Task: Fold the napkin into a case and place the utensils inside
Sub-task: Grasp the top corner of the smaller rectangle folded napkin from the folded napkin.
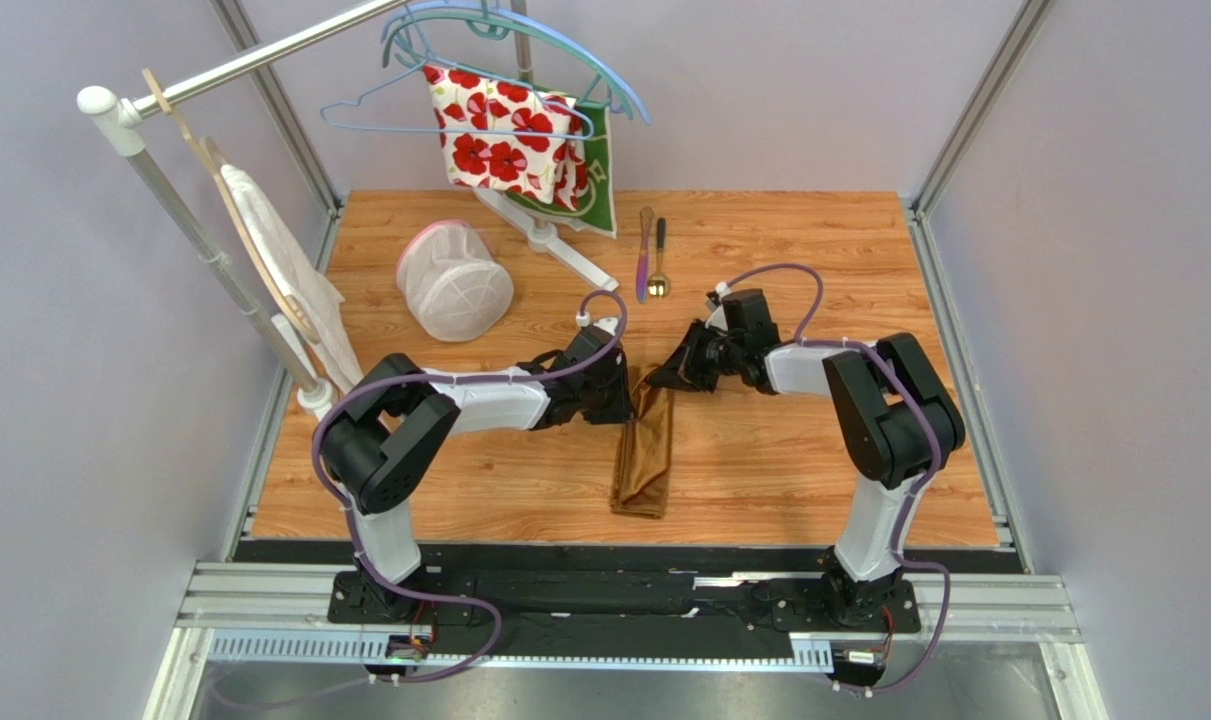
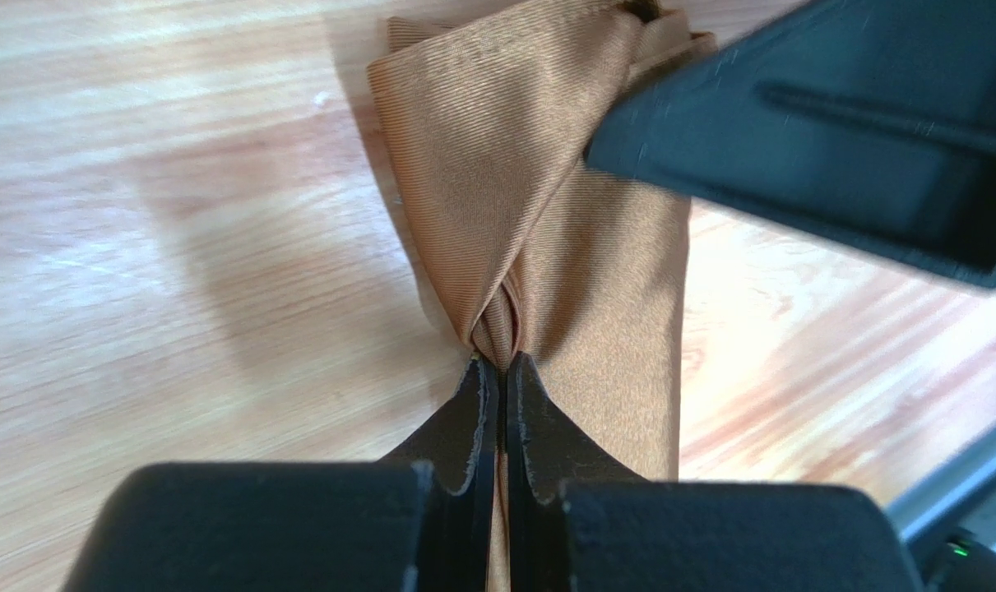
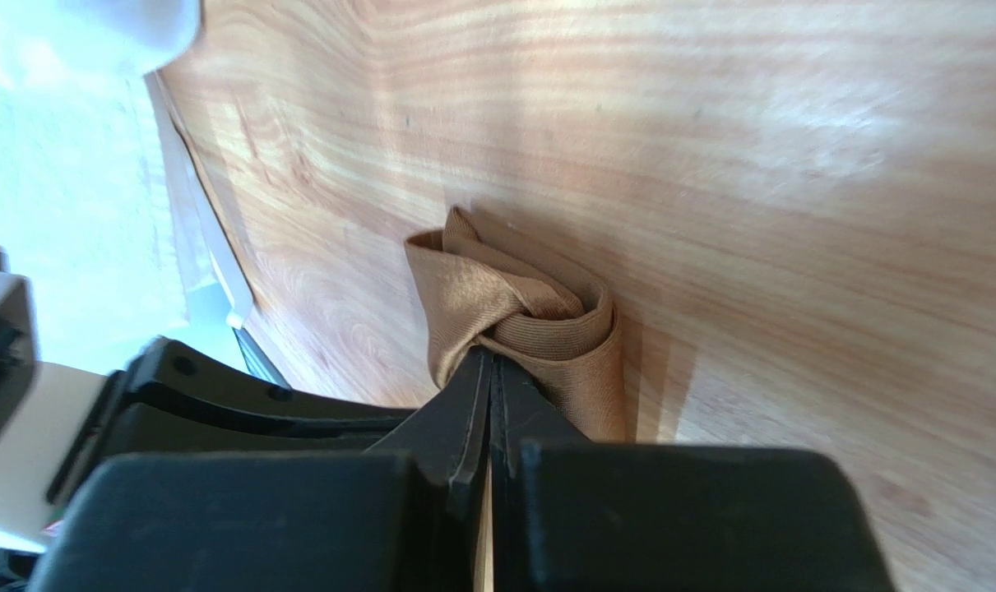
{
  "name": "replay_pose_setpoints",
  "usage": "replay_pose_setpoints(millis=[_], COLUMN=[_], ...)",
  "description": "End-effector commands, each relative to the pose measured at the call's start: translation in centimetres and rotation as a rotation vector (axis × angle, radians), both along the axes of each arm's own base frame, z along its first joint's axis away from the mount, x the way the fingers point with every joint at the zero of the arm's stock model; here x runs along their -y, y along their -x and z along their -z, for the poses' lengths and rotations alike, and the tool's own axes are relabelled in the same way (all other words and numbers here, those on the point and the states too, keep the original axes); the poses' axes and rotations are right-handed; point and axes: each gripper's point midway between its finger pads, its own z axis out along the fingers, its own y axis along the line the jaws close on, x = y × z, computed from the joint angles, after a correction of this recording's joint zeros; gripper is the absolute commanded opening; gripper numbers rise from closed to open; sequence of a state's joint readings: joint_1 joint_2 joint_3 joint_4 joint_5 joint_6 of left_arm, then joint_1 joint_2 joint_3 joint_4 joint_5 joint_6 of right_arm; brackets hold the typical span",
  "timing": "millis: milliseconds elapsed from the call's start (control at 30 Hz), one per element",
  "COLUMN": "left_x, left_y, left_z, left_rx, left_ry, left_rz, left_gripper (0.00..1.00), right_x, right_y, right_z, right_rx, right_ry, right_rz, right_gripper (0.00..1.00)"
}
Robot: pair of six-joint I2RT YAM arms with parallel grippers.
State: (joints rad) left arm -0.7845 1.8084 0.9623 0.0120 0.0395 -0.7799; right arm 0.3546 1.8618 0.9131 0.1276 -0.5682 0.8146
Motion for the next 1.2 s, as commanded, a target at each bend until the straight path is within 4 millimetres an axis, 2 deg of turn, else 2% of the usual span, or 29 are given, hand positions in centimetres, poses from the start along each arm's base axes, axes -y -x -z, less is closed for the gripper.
replay_pose_setpoints(millis=[0,167,300,367,400,433,500,600,700,767,833,867,900,933,1000,1033,1100,1133,1167], left_x=[-0.8,-1.0,-0.7,-0.4,-0.3,-0.1,0.0,-0.4,-1.1,-1.7,-2.1,-2.5,-2.7,-2.9,-3.3,-3.2,-3.9,-4.0,-4.4], left_y=[2.9,2.9,3.2,3.4,3.5,3.8,4.0,4.3,4.5,4.4,4.1,4.4,3.9,3.9,4.2,3.8,4.0,3.6,3.6], left_z=[3.1,3.4,3.5,4.1,4.3,4.7,5.0,5.7,6.2,5.9,4.8,4.4,3.8,2.4,1.2,-0.4,-1.2,-2.0,-2.1], left_rx=[-0.129,-0.13,-0.126,-0.141,-0.145,-0.151,-0.15,-0.152,-0.148,-0.128,-0.094,-0.098,-0.07,-0.046,-0.04,-0.013,-0.019,-0.015,-0.022], left_ry=[-0.005,-0.01,0.004,-0.002,-0.002,-0.006,-0.01,-0.034,-0.06,-0.079,-0.088,-0.097,-0.1,-0.092,-0.1,-0.084,-0.103,-0.093,-0.099], left_rz=[-0.015,-0.026,-0.023,-0.018,-0.015,-0.008,-0.003,-0.009,-0.02,-0.021,-0.022,-0.018,-0.032,-0.027,-0.019,-0.017,-0.02,-0.026,-0.028], left_gripper=[0.0,0.0,0.0,0.0,0.0,0.0,0.0,0.0,0.0,0.0,0.06,0.16,0.2,0.25,0.3,0.33,0.34,0.33,0.32], right_x=[0.3,0.1,-1.0,-1.5,-1.8,-2.2,-2.2,-1.7,-1.9,-1.9,-2.1,-2.3,-2.3,-2.1,-1.8,-1.4,-0.9,-0.4,-0.3], right_y=[-0.4,-0.3,-0.4,-1.0,-0.8,-1.6,-1.8,-2.4,-2.8,-2.4,-2.2,-1.8,-1.5,-0.6,-0.3,0.4,0.5,1.1,1.2], right_z=[-0.7,0.4,0.8,0.5,1.2,0.4,1.3,2.3,2.3,2.0,1.5,0.8,0.6,1.3,0.5,1.0,0.3,0.8,0.5], right_rx=[0.011,-0.018,-0.03,-0.011,-0.058,-0.024,-0.059,-0.075,-0.082,-0.087,-0.087,-0.07,-0.062,-0.104,-0.05,-0.075,-0.024,-0.051,-0.043], right_ry=[-0.01,-0.029,-0.074,-0.111,-0.133,-0.182,-0.205,-0.212,-0.261,-0.292,-0.307,-0.308,-0.294,-0.253,-0.188,-0.151,-0.102,-0.068,-0.055], right_rz=[0.033,0.06,0.069,0.085,0.109,0.123,0.17,0.228,0.266,0.264,0.242,0.199,0.175,0.153,0.101,0.096,0.055,0.049,0.045], right_gripper=[0.0,0.0,0.0,0.0,0.0,0.0,0.0,0.0,0.0,0.0,0.0,0.01,0.01,0.01,0.02,0.02,0.02,0.02,0.02])
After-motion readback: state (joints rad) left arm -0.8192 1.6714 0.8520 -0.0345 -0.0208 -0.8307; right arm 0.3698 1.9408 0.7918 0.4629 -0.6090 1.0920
